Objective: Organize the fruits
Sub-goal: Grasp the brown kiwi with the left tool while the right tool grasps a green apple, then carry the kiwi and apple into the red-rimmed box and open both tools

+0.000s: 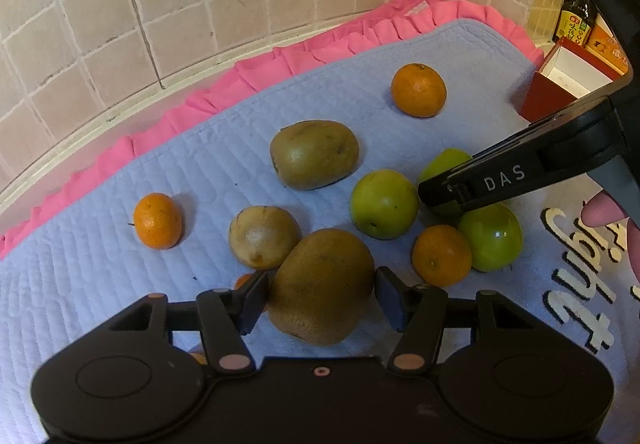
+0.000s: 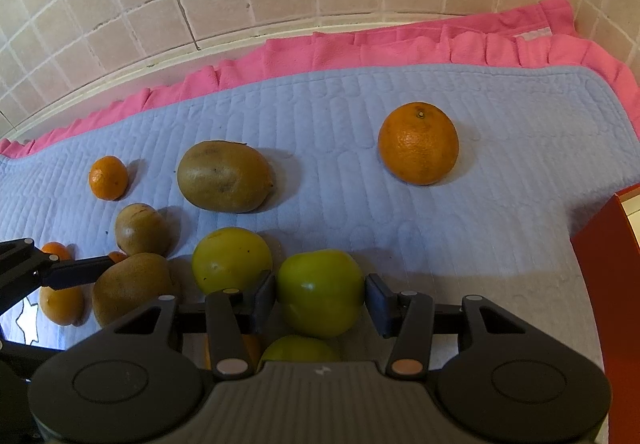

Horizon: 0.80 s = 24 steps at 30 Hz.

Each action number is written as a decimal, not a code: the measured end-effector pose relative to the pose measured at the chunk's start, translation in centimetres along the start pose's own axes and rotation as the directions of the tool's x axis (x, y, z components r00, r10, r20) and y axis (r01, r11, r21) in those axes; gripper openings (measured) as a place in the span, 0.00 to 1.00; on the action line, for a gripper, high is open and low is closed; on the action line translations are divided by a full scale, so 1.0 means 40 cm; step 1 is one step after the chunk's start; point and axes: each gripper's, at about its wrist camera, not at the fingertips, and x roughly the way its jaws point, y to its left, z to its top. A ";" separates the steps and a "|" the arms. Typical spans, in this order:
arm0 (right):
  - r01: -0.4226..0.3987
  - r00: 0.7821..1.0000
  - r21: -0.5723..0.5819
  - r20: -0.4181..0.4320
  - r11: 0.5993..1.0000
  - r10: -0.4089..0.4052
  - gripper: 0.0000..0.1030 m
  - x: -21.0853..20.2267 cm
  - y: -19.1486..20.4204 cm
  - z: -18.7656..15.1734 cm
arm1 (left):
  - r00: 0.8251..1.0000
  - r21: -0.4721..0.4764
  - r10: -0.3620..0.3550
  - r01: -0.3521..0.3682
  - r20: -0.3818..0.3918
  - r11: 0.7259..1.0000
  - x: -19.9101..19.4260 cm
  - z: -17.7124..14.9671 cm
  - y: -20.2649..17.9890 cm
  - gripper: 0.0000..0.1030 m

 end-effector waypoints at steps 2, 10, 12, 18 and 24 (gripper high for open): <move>-0.003 1.000 0.009 0.008 1.000 0.003 0.49 -0.005 -0.002 -0.001 | 1.000 0.002 0.004 -0.004 0.004 1.000 -0.003 -0.001 -0.002 0.67; 0.004 0.999 0.016 0.032 1.000 -0.005 0.49 -0.029 -0.006 -0.002 | 1.000 -0.009 0.011 -0.011 0.021 1.000 -0.020 0.000 -0.004 0.67; 0.005 0.999 0.019 0.044 1.000 -0.006 0.49 -0.042 -0.007 -0.002 | 0.999 -0.005 0.015 -0.015 0.031 1.000 -0.029 0.003 -0.007 0.67; -0.001 0.995 0.038 0.099 0.999 -0.003 0.49 -0.102 -0.018 -0.003 | 0.996 0.017 0.032 -0.034 0.079 0.999 -0.081 0.025 -0.030 0.67; 0.010 0.981 0.063 0.191 0.998 -0.022 0.49 -0.217 -0.065 -0.015 | 0.986 0.098 0.031 -0.047 0.165 0.994 -0.146 0.086 -0.102 0.67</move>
